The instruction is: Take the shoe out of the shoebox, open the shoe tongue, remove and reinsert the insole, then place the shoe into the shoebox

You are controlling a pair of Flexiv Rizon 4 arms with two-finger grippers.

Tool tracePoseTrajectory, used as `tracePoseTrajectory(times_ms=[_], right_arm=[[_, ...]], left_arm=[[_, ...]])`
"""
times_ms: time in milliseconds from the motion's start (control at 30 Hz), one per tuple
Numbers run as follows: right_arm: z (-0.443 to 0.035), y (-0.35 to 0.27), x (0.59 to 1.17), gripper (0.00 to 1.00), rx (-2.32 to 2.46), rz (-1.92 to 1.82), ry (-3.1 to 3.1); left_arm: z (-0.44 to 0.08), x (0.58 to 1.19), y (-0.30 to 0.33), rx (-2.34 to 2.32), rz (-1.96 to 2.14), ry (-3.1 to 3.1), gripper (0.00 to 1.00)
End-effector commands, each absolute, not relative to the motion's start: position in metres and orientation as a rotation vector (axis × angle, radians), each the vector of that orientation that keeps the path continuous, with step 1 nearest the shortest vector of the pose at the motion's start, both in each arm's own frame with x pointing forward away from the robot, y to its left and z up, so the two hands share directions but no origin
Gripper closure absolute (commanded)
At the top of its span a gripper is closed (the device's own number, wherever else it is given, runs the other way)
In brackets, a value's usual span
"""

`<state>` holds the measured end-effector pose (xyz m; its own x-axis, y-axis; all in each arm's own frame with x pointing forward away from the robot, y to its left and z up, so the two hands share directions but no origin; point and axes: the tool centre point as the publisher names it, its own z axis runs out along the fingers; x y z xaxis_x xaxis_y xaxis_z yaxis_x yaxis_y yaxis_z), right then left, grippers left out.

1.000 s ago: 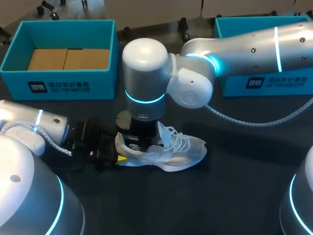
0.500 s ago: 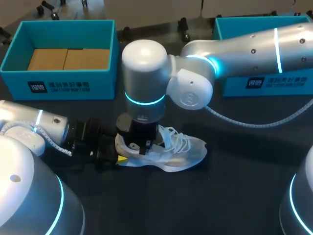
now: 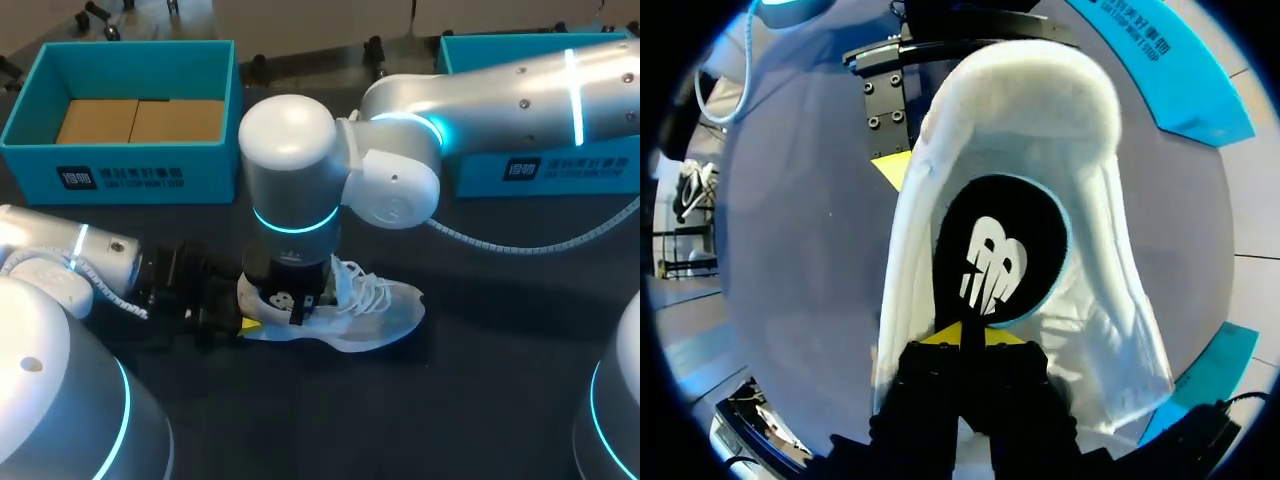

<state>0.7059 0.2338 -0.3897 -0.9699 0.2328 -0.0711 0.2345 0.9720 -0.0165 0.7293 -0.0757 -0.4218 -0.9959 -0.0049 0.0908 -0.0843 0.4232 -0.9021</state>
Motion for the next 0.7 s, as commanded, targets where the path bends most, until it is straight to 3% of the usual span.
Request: tracePoseTrajectory(times_ms=[33, 700], right_arm=[[-0.376, 0.218, 0.701, 1.0, 0.368, -0.015, 3.027], [-0.336, 0.225, 0.734, 1.0, 0.222, 0.129, 2.942]], left_arm=[[-0.424, 0.733, -0.073, 0.085, 1.64, -2.59, 1.0], [-0.424, 0.733, -0.073, 0.085, 1.64, -2.59, 1.0]])
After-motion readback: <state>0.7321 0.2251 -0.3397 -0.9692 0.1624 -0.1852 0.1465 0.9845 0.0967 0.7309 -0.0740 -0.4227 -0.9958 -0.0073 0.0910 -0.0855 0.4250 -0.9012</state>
